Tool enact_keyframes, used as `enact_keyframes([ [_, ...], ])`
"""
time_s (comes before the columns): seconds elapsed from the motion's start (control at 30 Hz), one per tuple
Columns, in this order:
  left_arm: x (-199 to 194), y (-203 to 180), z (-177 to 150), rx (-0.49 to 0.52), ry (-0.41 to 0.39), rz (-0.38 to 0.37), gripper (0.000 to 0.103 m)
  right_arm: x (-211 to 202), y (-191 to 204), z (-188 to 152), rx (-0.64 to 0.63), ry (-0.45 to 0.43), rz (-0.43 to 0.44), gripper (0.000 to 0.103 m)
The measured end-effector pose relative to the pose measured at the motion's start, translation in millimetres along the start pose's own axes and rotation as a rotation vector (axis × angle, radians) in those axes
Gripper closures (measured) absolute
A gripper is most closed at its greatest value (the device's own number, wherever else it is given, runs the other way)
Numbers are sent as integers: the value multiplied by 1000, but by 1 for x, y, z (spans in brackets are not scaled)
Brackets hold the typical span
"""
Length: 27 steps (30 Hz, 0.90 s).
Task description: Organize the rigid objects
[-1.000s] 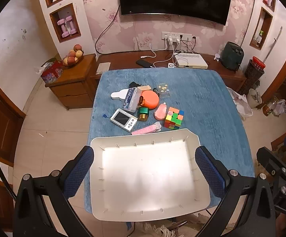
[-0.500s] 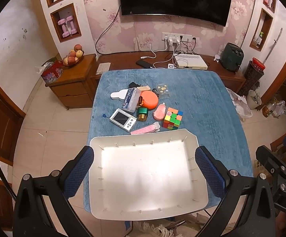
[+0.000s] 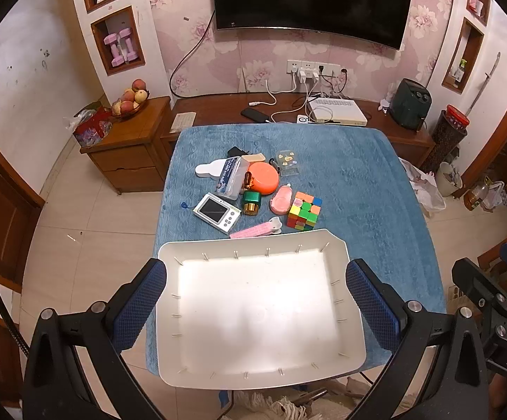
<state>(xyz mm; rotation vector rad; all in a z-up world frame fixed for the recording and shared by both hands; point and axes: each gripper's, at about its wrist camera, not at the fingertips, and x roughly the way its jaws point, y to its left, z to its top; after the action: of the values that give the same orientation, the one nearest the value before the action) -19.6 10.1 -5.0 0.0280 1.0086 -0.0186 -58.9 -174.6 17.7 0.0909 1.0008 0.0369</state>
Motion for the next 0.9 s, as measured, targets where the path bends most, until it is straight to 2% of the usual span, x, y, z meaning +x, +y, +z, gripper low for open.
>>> enact_keyframes([
  [0.9,0,2,-1,-2,-1,1,1,0,3,0,-5,-2,6,1],
])
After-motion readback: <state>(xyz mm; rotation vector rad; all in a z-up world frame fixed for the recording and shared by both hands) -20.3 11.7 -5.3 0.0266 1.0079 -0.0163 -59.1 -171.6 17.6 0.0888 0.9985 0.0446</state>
